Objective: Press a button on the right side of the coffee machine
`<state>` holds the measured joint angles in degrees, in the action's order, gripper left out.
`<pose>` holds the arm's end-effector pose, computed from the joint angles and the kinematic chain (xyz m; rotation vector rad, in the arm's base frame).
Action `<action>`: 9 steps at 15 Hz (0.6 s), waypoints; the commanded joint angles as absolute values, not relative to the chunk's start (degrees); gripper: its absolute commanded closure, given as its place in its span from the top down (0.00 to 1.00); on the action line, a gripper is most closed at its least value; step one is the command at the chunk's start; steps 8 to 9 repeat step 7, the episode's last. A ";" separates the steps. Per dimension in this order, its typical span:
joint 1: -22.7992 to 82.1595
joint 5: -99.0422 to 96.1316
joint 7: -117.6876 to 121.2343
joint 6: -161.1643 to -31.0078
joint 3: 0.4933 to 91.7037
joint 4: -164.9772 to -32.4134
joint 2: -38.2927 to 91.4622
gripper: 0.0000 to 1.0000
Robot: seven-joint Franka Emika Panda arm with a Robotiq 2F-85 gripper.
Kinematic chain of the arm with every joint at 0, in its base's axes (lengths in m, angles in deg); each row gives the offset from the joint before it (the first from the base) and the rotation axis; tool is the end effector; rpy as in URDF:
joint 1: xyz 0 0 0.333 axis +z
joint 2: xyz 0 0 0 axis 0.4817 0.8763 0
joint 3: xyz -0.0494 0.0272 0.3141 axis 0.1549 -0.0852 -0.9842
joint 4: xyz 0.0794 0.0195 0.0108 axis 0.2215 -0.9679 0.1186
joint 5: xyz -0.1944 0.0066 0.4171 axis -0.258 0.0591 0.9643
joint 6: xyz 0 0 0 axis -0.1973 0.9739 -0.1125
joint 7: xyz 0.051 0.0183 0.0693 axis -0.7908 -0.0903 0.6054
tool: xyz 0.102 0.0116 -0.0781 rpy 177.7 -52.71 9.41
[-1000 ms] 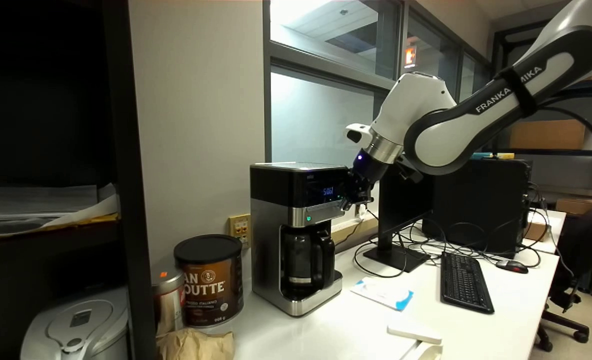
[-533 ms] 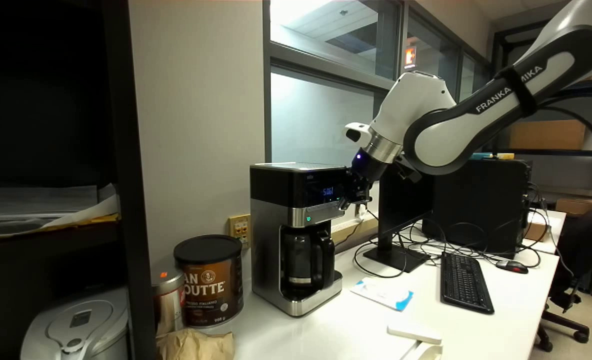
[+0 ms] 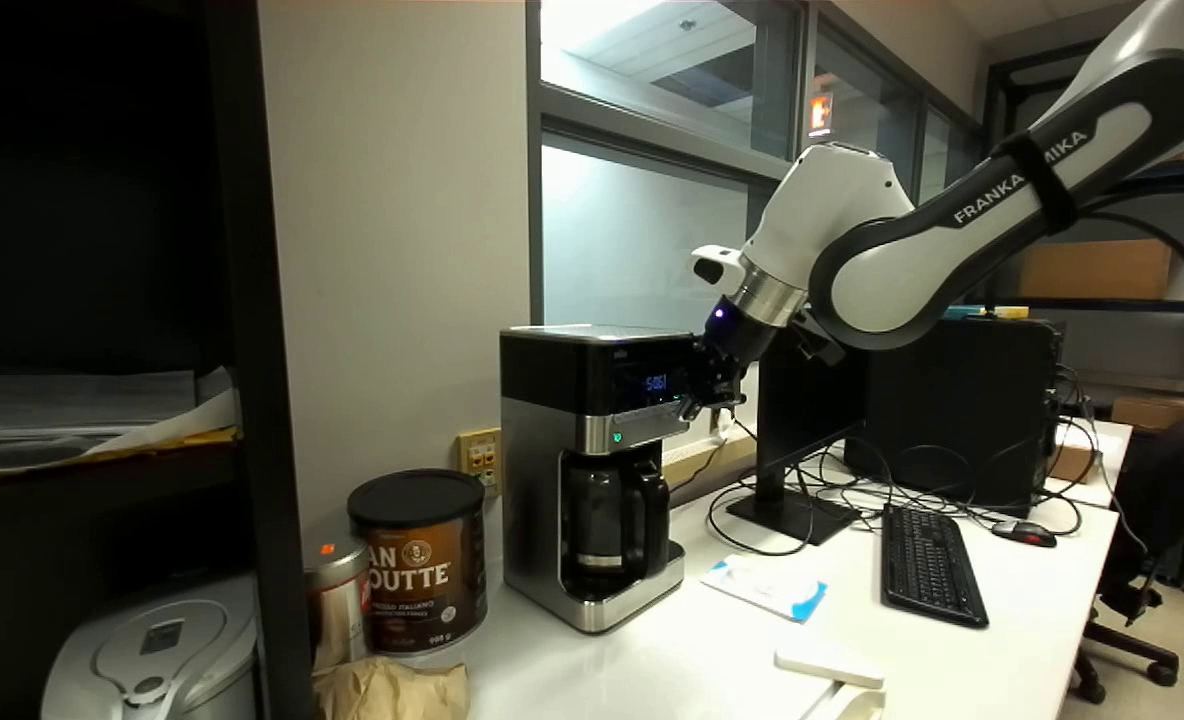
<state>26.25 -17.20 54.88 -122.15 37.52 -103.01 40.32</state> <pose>0.7860 0.0340 0.3029 2.2664 1.4444 0.6611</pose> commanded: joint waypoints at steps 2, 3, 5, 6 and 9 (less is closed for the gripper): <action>21.07 -13.74 63.66 -119.16 32.84 -111.33 33.64 0.00; 19.98 -12.67 65.84 -118.61 32.05 -113.13 32.23 0.00; 17.74 -9.43 71.26 -117.16 30.39 -116.80 29.01 0.00; 16.83 -7.44 74.15 -116.25 29.82 -118.53 27.30 0.00; 16.05 -4.95 77.34 -115.30 29.22 -119.94 25.78 0.00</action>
